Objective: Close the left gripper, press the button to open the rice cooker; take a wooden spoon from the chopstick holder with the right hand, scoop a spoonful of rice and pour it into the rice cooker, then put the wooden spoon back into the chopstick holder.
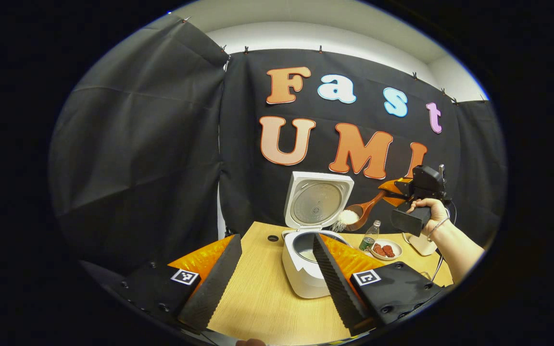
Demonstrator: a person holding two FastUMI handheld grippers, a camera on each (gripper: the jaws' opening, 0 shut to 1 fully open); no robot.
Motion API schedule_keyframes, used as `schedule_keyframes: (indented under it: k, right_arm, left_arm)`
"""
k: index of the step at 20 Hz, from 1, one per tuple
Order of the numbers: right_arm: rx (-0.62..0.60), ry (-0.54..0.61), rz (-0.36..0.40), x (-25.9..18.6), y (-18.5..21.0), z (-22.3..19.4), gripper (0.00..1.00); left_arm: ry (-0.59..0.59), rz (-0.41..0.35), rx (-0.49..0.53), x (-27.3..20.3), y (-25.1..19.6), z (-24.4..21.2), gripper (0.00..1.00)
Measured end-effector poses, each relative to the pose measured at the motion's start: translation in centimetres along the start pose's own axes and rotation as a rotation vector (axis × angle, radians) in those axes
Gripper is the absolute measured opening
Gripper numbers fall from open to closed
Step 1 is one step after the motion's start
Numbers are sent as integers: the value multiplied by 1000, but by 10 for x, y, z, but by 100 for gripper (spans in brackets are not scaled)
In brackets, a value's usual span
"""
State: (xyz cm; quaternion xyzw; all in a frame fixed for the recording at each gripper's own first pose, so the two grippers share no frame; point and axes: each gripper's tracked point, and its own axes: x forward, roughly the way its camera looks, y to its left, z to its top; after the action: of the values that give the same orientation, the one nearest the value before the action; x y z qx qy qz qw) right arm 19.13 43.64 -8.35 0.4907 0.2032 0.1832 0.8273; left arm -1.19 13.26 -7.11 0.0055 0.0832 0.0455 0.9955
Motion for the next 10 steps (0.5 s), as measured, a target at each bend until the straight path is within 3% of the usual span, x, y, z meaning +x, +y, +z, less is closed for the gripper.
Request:
schedule_keyframes:
  k: [10]
  right_arm:
    - [-213,-21,21,7,11,-8,10]
  left_arm:
    - [-7,-4,-4,-3,-1,-1,100]
